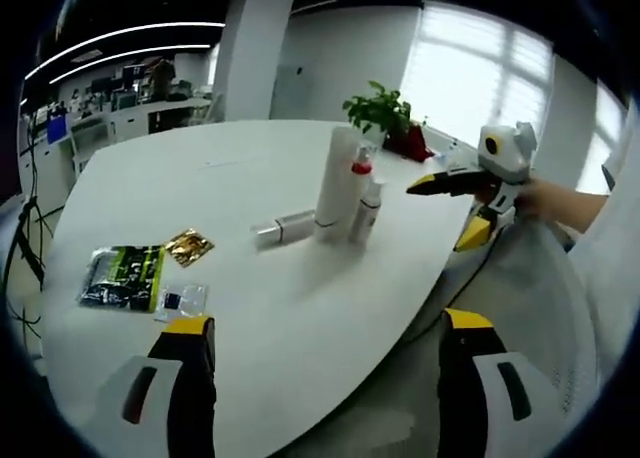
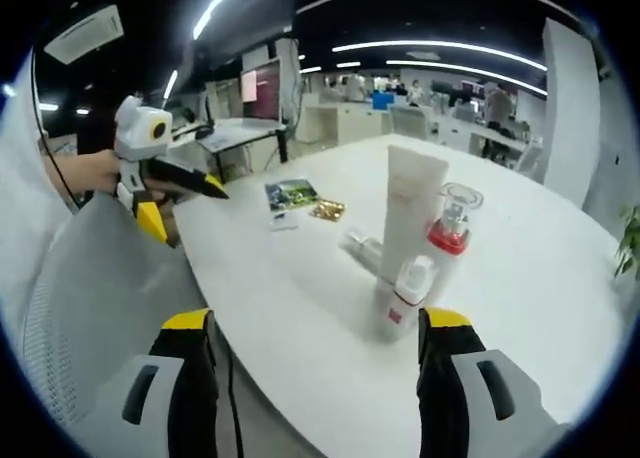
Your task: Arrange the skincare products in the storage area until every visible bottle or jar stands upright without overlapping.
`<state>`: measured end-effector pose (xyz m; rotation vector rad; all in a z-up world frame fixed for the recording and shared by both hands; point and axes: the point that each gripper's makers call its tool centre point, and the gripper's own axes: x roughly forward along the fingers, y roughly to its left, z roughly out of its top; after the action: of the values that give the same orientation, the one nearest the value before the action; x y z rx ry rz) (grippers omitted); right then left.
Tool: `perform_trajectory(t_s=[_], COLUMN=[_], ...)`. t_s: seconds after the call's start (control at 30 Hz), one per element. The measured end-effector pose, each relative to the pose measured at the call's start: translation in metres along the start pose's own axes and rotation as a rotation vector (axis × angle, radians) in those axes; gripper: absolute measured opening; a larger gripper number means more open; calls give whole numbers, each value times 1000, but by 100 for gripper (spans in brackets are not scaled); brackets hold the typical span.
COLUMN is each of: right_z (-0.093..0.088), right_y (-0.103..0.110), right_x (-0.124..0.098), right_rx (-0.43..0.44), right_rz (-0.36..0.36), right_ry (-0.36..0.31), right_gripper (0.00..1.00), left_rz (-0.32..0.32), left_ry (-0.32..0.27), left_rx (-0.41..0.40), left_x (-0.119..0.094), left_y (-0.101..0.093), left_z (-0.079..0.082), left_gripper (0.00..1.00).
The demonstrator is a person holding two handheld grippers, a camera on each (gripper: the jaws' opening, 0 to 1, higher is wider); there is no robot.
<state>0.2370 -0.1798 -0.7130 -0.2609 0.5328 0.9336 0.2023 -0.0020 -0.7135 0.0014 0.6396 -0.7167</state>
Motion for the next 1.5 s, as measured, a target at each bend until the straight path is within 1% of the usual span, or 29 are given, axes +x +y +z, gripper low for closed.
perform_trajectory(t_s=[0.17,0.3,0.4,0.5,0.53,0.7,0.73,0.83,0.9,1.0,1.07,1.1,1.17,1.23,1.33,1.5], right_z=[-1,-5,-5,-8,-8,-13,-13,-13,-14,-16,-16,-16,-17,-18,-19,-19], right_y=[0,-2,-3,-2,-2,-4,-4,-4,-4,-7,-10,-9,-10,-11,-13,-16], right_x=[-1,-1,-1,0,0,2,2,1,2,2,3,2,2,2,1,0], right_rx=[1,2,8,4,4,10,11,6,7,16,25,27,31,36,43,53], right_rz=[-4,-10,-10,-10,-8,-8,-9,-14,-14,-18,-24,-26,-30,-35,-44,-52], right_ry=[3,19,21,36,38,49,54,58,61,65,61,61,63,69,70,67], right_gripper=[81,81,81,81,81,80,80,80,80,80,80,80,80,79,79,79], left_rz=[-23,-46,-61,-76,-80,-107,-108,-124,-136,-162,-185,-185,-191,-193,-205,-213], left_ry=[19,39,66,74,90,123,126,170,179,203,221,220,219,235,260,287], left_rx=[23,63,131,181,200,251,256,306,320,354,387,390,407,425,477,519], left_x=[9,20,31,42,46,69,71,80,88,104,115,118,129,140,155,169], left_y=[2,8,15,19,22,34,36,42,45,53,54,55,56,62,69,71], left_z=[3,10,17,23,24,30,31,33,34,36,36,37,39,39,38,40], left_gripper=[88,88,86,85,85,82,82,80,79,77,77,77,76,73,71,66])
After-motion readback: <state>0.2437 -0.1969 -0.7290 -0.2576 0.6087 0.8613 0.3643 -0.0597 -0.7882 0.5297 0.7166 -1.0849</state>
